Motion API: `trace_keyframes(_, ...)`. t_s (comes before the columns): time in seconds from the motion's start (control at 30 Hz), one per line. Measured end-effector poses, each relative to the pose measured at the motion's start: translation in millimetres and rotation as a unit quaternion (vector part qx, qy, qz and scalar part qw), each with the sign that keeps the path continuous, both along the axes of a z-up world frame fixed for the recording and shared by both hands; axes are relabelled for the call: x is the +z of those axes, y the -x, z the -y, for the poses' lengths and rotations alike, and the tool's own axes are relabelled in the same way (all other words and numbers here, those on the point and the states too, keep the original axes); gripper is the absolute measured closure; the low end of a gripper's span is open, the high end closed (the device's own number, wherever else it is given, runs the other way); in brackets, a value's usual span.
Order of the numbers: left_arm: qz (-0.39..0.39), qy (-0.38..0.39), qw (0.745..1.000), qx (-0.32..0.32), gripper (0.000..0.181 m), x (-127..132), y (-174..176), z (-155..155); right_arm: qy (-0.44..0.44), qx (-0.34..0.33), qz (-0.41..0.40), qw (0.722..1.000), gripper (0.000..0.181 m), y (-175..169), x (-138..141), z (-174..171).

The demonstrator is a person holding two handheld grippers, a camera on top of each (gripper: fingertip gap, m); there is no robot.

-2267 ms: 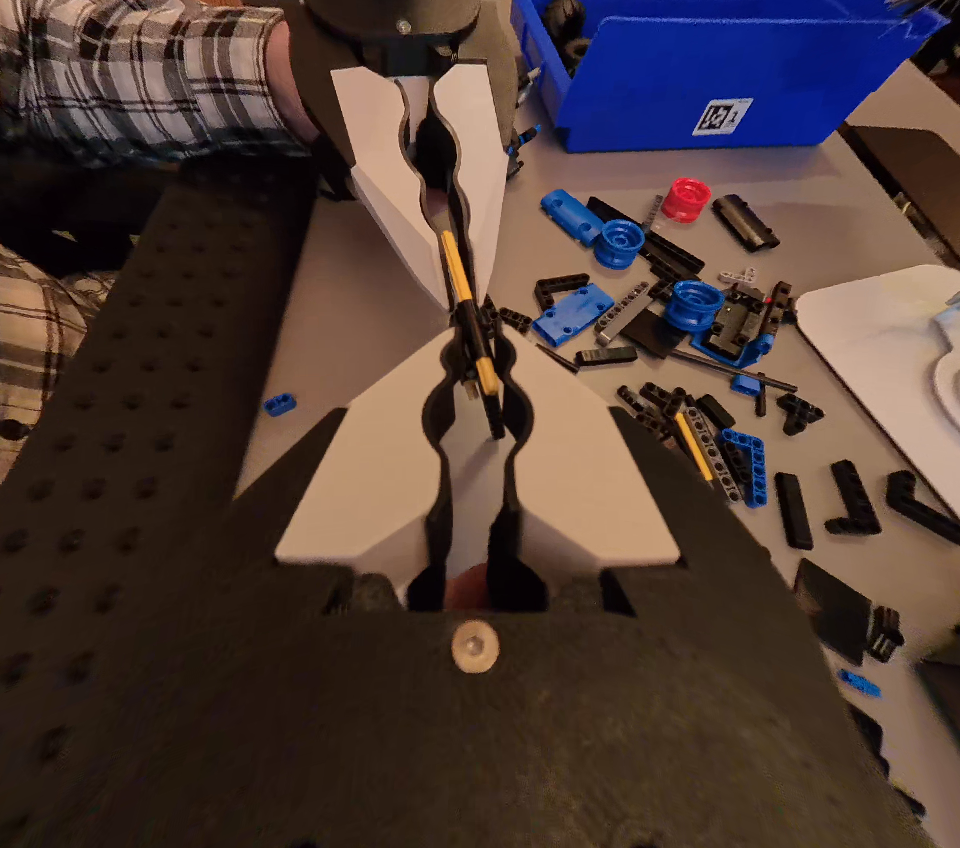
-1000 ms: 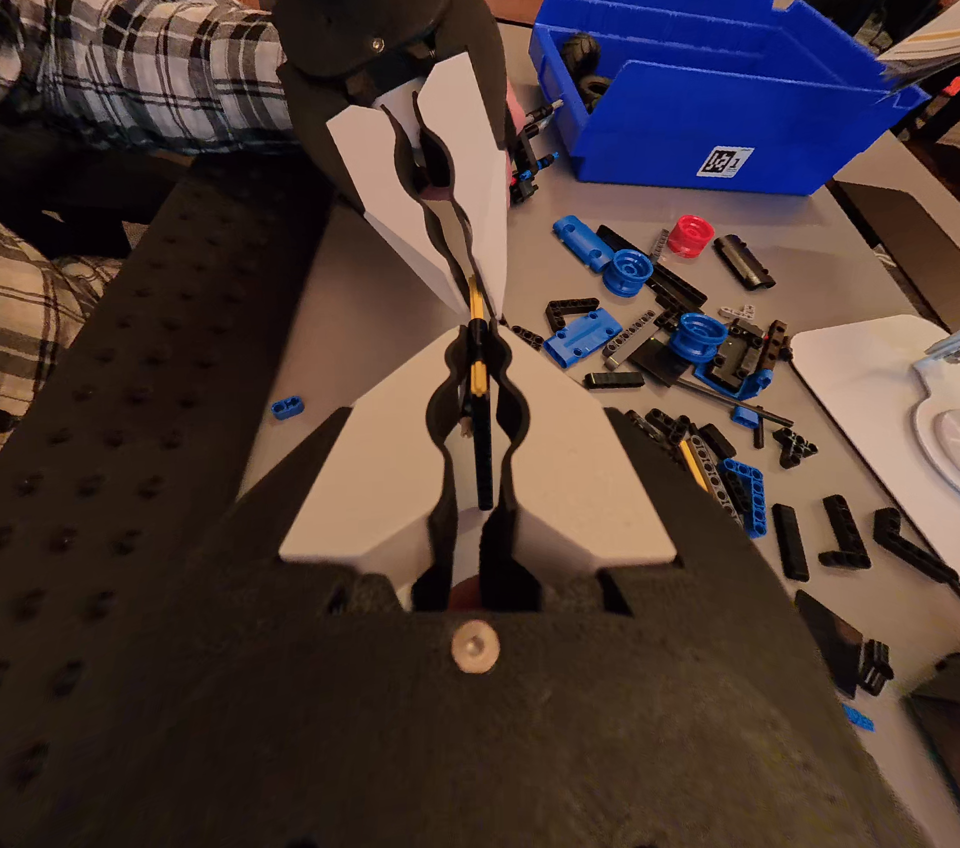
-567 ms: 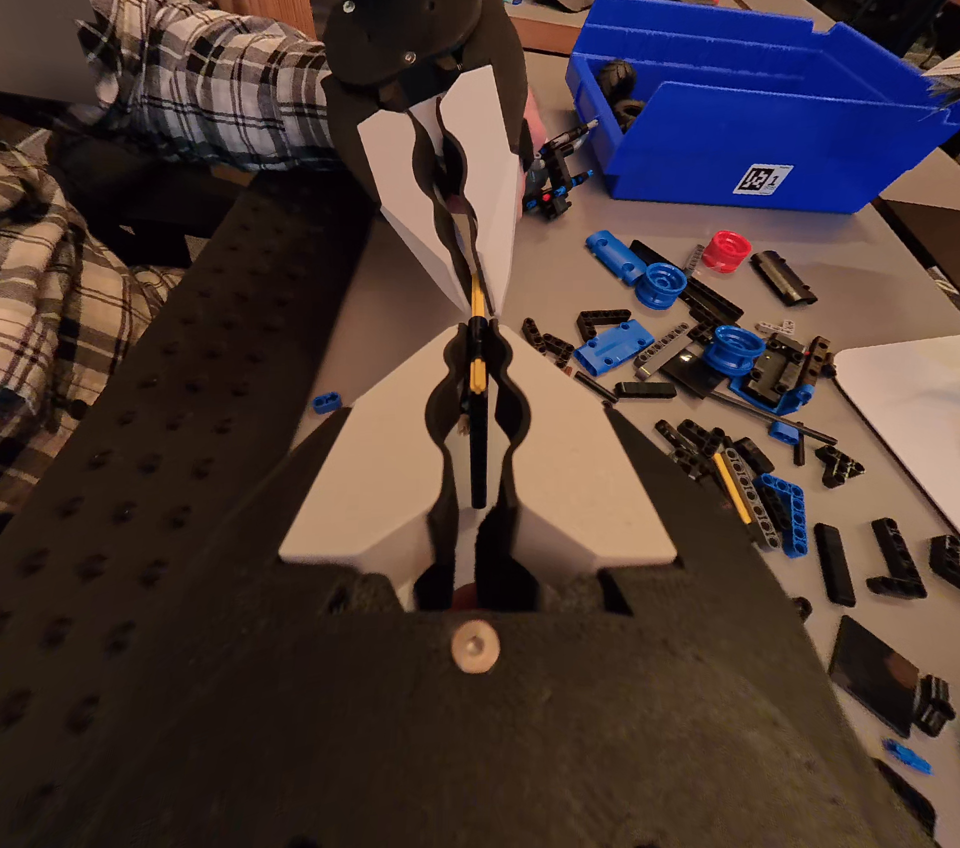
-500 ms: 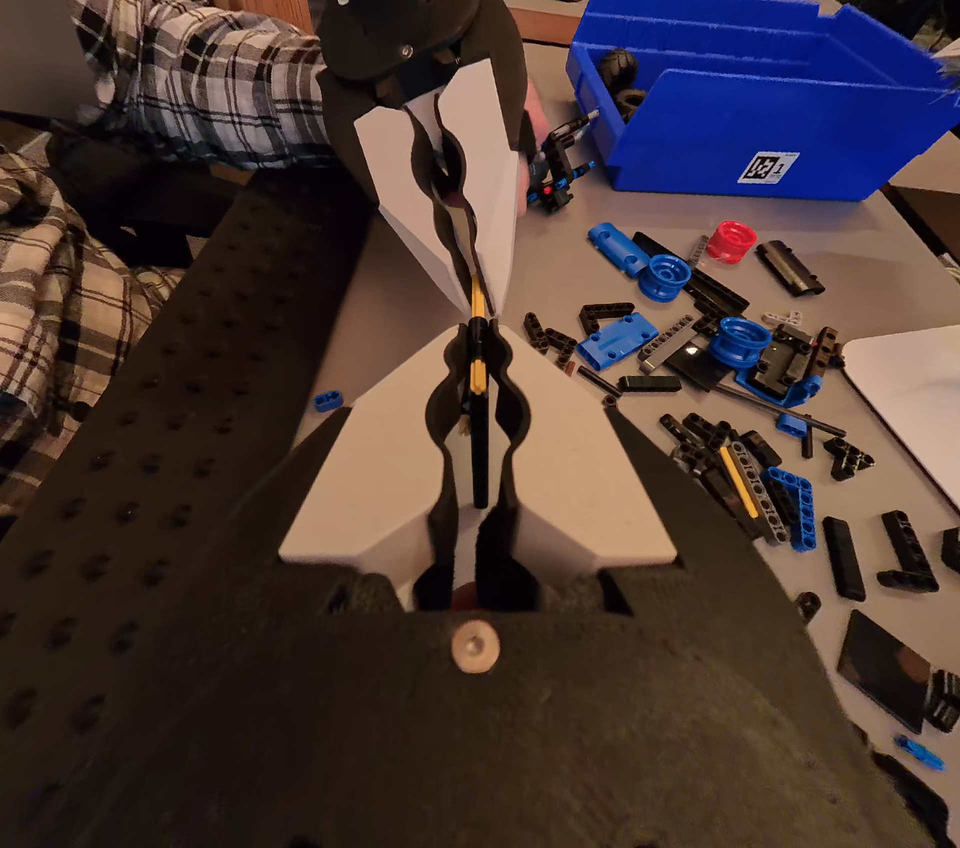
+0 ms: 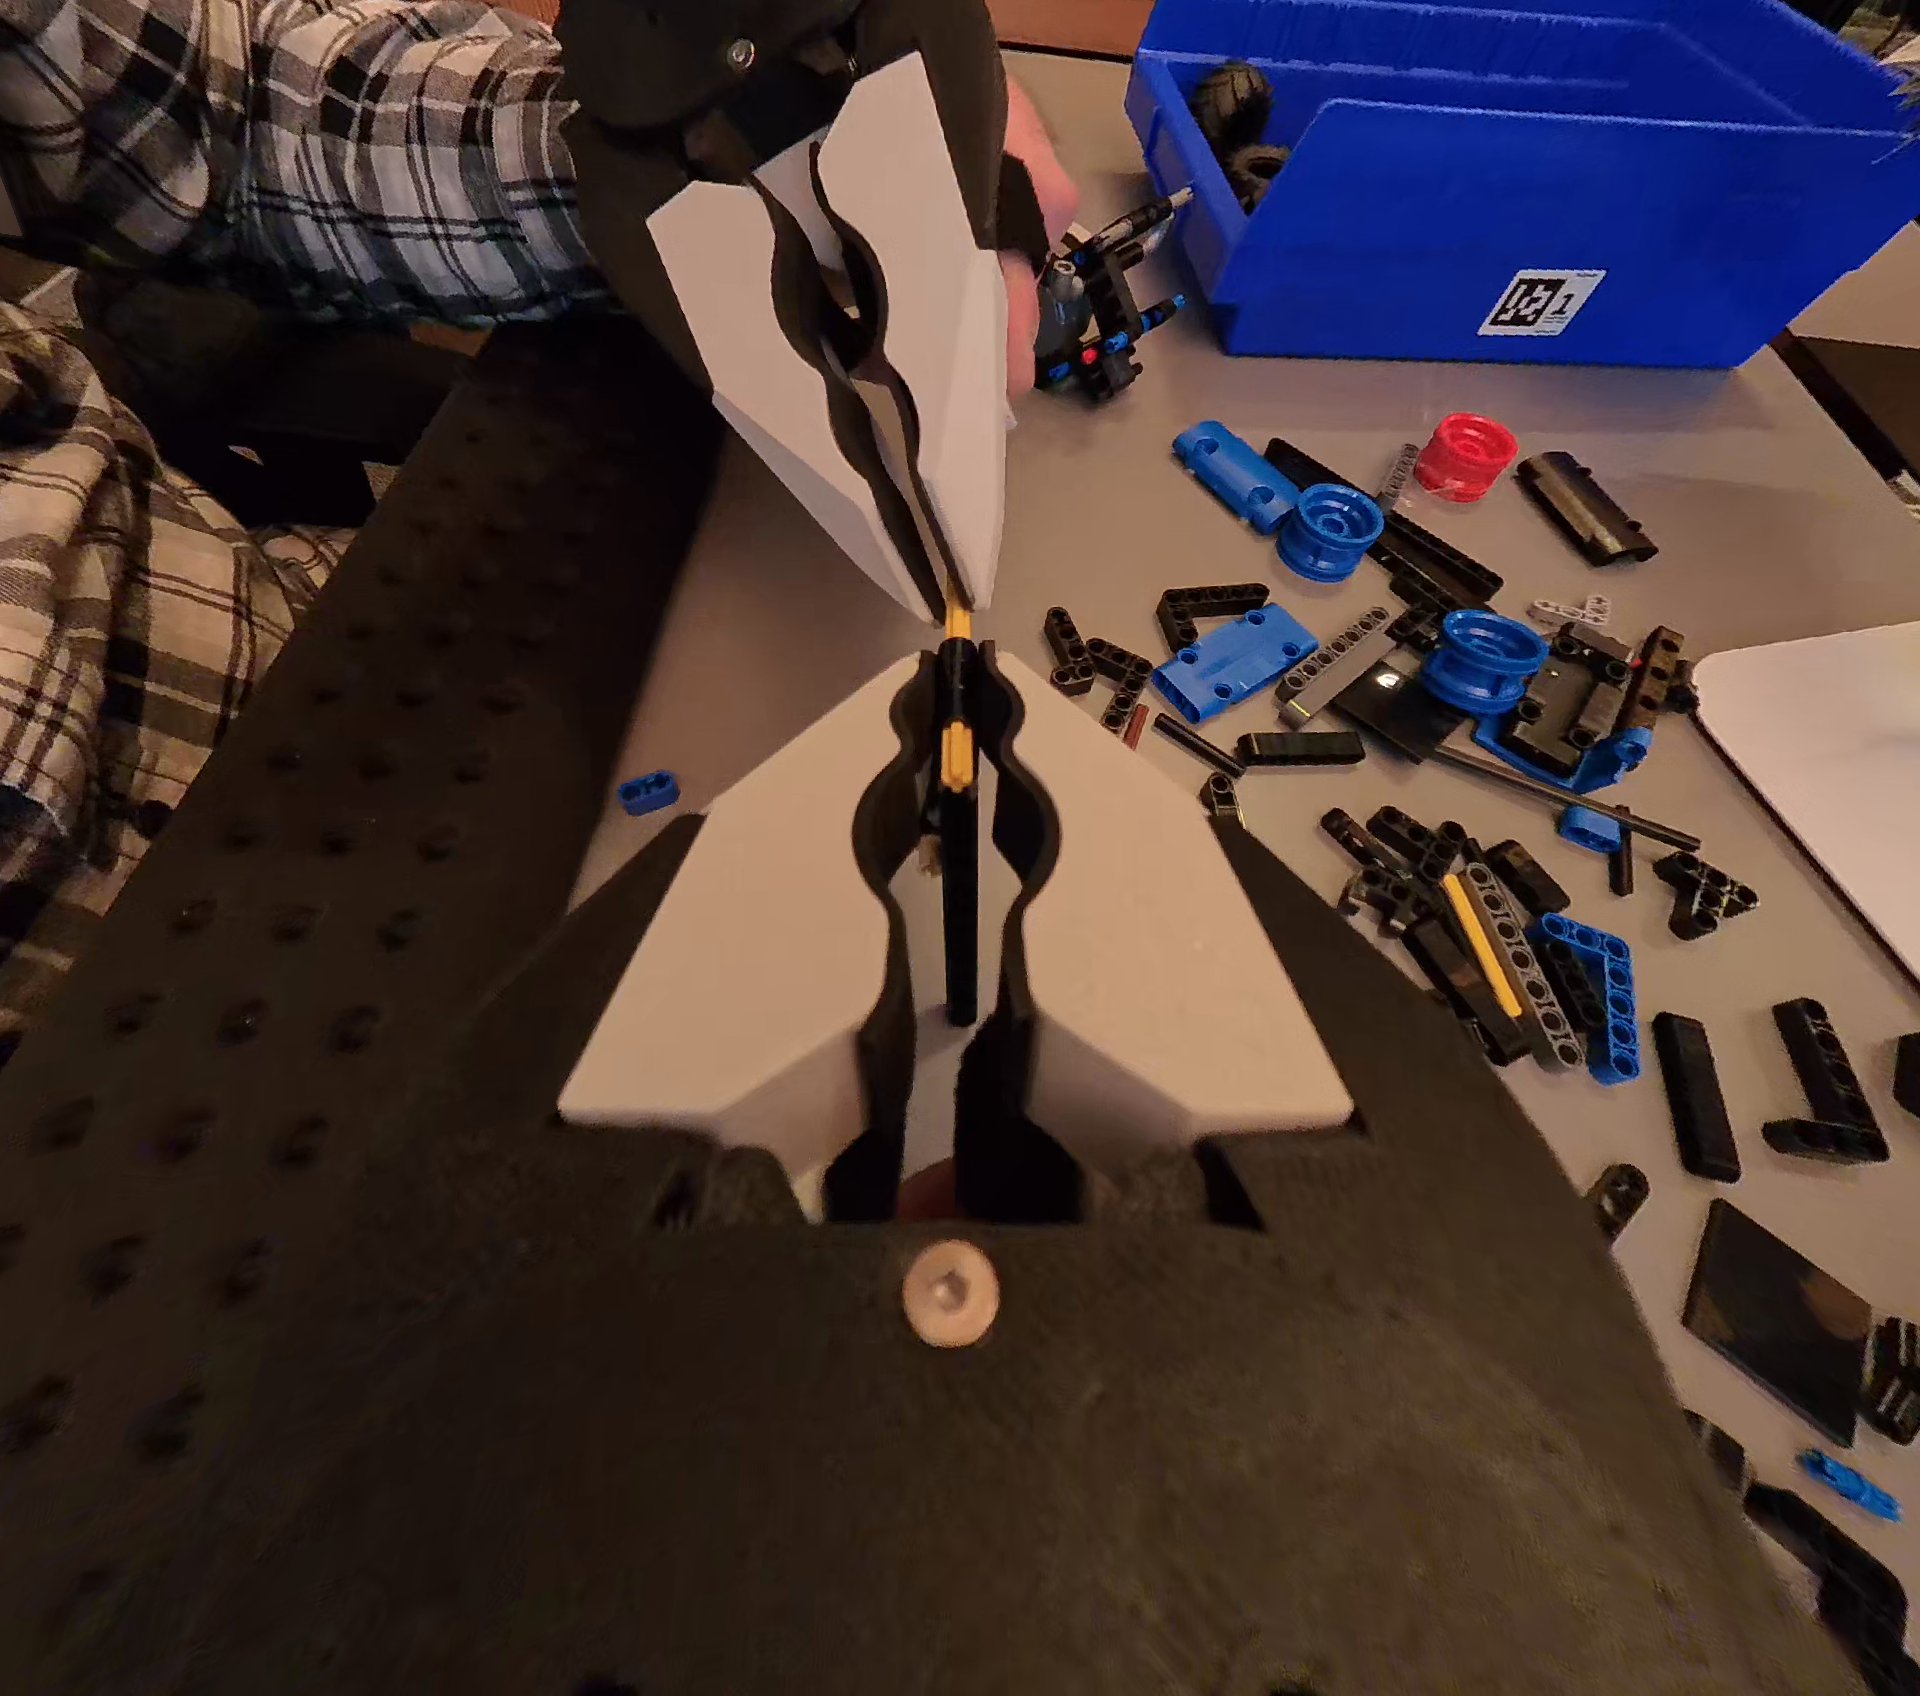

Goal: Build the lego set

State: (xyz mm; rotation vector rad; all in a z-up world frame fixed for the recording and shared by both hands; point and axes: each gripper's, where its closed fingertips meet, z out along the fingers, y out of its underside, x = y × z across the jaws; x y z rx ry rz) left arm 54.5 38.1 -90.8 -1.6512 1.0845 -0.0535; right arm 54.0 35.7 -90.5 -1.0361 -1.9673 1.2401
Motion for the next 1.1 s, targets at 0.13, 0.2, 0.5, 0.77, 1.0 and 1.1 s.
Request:
trace_keyframes(0.13,0.003,0.0,1.0,0.004,0.178,0.6,-0.3,0.1,-0.002,0.001,-0.004,1.0,0.176,-0.4,2.1,0.8)
trace_keyframes(0.2,-0.005,0.004,1.0,0.005,0.178,-2.9,-0.3,-0.1,-0.011,0.001,-0.001,1.0,0.176,-0.5,-0.9,1.2)
trace_keyframes(0.5,-0.025,0.023,0.999,0.004,0.178,-10.5,-1.6,3.6,-0.033,0.012,-0.003,0.999,0.176,-2.5,-3.7,6.1)
trace_keyframes(0.77,0.003,0.004,1.0,-0.017,0.178,-4.7,-6.7,10.2,-0.01,0.037,-0.006,0.999,0.175,-9.0,0.8,10.6)
trace_keyframes(1.0,0.059,0.021,0.998,0.03,0.179,0.4,40.3,20.3,0.044,0.01,-0.022,0.999,0.175,-35.7,14.8,-28.9)
trace_keyframes(1.1,0.073,0.03,0.996,0.041,0.178,0.6,42.6,22.9,0.05,0.01,-0.01,0.999,0.175,-39.3,18.1,-34.1)
